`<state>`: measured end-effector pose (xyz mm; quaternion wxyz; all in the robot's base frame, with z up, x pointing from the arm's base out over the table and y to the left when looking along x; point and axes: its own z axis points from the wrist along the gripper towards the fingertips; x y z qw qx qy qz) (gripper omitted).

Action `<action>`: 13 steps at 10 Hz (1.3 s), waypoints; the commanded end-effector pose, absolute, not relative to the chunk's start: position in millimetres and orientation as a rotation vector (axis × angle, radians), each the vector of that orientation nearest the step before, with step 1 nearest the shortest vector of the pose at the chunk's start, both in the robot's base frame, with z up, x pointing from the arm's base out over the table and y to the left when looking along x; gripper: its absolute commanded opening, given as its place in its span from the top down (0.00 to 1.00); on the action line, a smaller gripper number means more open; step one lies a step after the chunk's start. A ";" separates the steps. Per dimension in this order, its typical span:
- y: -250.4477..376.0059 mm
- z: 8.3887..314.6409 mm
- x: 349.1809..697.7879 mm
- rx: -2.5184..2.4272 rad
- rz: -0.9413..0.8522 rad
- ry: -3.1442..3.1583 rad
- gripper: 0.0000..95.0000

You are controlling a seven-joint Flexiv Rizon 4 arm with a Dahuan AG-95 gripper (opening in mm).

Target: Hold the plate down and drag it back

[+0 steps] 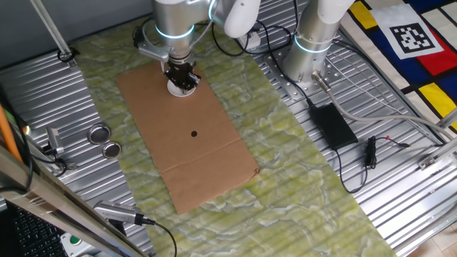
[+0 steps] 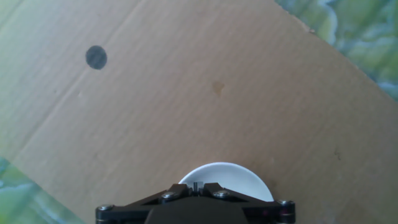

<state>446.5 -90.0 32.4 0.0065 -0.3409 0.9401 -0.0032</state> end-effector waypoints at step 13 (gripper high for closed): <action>-82.1 29.0 443.7 -0.738 0.059 3.045 1.00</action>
